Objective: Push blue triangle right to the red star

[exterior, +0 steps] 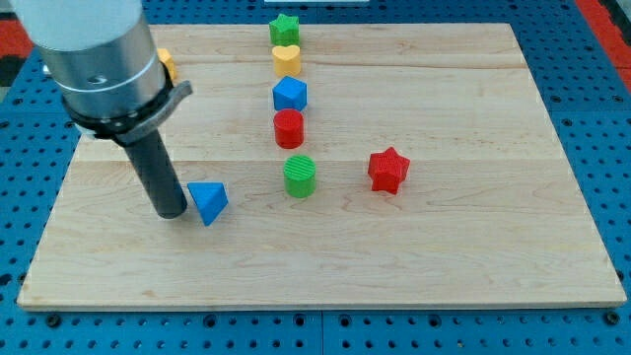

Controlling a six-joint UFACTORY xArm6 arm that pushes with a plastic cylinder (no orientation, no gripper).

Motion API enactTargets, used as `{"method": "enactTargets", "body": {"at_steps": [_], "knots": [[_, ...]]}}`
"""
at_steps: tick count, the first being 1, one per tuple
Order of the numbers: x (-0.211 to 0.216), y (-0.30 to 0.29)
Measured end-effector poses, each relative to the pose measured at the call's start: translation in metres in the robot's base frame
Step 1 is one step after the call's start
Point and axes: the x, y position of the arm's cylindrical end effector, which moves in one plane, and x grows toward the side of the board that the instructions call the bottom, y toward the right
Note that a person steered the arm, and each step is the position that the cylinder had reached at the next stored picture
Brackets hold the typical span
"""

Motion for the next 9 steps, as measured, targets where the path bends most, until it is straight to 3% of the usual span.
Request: {"method": "enactTargets", "body": {"at_steps": [3, 4, 5, 6, 8, 9], "knots": [[-0.016, 0.04], [-0.009, 0.085], [0.003, 0.132], [0.032, 0.14], [0.04, 0.23], [0.085, 0.238]]}}
